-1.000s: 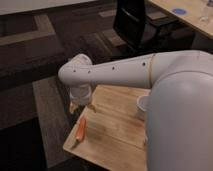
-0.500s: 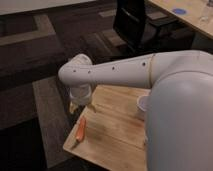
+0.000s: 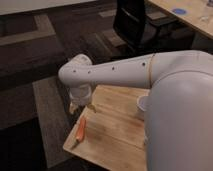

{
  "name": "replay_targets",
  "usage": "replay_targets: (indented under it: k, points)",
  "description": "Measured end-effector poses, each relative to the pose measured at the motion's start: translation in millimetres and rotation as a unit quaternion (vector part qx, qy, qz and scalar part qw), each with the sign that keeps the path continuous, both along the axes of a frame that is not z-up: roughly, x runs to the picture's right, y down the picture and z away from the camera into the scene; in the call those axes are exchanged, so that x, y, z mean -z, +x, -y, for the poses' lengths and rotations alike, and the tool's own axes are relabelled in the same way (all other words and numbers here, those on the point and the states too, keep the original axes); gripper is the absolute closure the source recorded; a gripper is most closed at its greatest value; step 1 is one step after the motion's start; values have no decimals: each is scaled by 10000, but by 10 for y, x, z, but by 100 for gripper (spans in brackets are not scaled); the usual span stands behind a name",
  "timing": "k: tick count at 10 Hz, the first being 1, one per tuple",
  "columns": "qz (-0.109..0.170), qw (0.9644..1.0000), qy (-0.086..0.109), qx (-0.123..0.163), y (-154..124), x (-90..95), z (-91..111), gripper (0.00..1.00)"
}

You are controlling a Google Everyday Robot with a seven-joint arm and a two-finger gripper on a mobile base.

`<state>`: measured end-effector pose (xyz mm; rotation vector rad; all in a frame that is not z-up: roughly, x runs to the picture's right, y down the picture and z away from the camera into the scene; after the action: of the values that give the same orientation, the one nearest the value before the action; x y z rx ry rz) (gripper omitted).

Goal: Drag the pepper across the table

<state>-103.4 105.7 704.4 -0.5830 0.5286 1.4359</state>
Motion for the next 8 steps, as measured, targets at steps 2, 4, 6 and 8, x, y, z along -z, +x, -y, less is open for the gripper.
replay_targets:
  k: [2,4,6,8]
  points:
    - [10,10000,-62,9,-51,-2,-134,35]
    - [27,9999,-99,8,-89,4,-218,35]
    - [38,9999,-152,-51,-101,-8,-356,35]
    - [134,9996,-177,-178,-140,-60,-557,35]
